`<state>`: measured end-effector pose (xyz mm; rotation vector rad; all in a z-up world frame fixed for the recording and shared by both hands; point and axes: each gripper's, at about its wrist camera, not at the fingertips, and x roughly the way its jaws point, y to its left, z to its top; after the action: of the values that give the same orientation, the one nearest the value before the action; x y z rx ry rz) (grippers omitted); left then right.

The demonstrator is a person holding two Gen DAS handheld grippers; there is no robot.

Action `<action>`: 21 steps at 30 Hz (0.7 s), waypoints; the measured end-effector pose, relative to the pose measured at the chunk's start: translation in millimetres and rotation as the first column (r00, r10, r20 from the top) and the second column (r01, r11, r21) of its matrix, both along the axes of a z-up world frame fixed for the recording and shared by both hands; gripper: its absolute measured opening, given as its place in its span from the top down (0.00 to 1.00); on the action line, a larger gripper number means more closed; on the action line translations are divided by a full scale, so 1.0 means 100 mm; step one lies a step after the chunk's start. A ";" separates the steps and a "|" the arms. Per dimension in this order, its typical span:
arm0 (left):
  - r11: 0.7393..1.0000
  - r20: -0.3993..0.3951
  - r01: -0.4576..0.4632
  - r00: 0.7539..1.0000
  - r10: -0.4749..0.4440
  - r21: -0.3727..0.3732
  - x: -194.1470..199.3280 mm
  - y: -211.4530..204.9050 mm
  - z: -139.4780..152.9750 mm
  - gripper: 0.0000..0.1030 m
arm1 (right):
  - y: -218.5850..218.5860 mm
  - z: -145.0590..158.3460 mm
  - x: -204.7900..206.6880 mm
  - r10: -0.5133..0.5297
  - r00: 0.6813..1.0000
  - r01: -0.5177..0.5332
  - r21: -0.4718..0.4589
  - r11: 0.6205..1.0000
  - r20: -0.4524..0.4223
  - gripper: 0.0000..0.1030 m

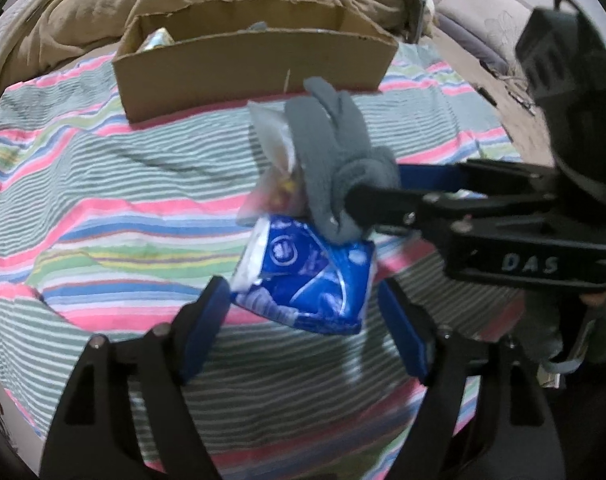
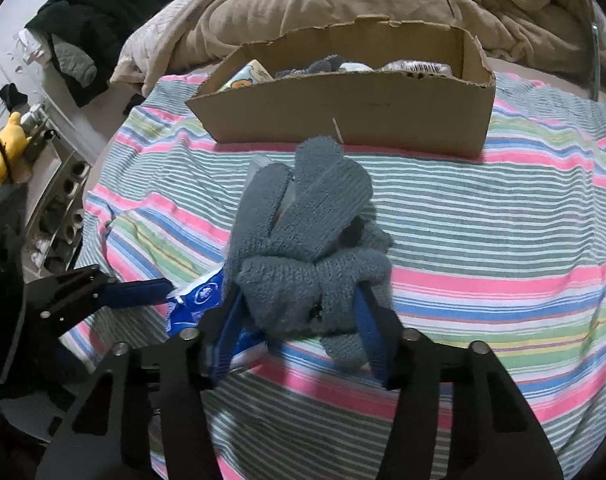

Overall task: Organize objects
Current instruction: 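Grasp the blue packet with the left tool while the right tool holds the gray gloves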

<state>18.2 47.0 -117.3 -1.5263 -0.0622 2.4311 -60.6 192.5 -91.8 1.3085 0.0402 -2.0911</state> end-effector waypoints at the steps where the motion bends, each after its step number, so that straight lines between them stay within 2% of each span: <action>1: 1.000 -0.001 0.003 1.000 -0.003 -0.010 0.00 0.02 -0.01 0.23 | 0.01 0.01 0.00 0.001 1.000 -0.001 -0.001 1.000 -0.003 0.52; 6: 0.999 -0.004 0.007 1.000 -0.008 -0.046 -0.01 0.06 -0.04 0.22 | 0.04 0.05 0.04 0.007 1.000 -0.007 -0.006 1.000 -0.016 0.63; 11: 1.000 -0.022 -0.006 1.000 0.005 -0.021 0.01 0.00 -0.05 0.25 | 0.08 0.10 0.07 0.009 0.999 -0.009 -0.011 1.000 -0.033 0.73; 12: 1.000 -0.029 -0.011 1.000 0.010 -0.016 0.02 -0.01 -0.05 0.26 | 0.09 0.11 0.08 0.014 0.999 -0.014 -0.025 1.000 -0.030 0.90; 13: 1.000 -0.034 -0.015 0.999 0.015 -0.012 0.02 -0.02 -0.05 0.28 | 0.10 0.13 0.09 0.017 0.999 -0.018 -0.039 0.999 -0.032 0.93; 18: 0.999 -0.050 -0.045 0.998 0.045 -0.001 0.02 -0.04 -0.03 0.44 | 0.15 0.17 0.10 0.010 0.999 -0.012 -0.042 0.999 -0.046 0.93; 21: 0.999 -0.061 -0.053 0.997 0.054 0.012 0.03 -0.06 0.00 0.49 | 0.17 0.18 0.10 0.007 0.999 -0.009 -0.048 0.999 -0.047 0.94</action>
<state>20.8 40.6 -117.7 -1.4629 -0.1051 2.5131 -50.4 209.9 -73.4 1.2294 0.0149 -2.1029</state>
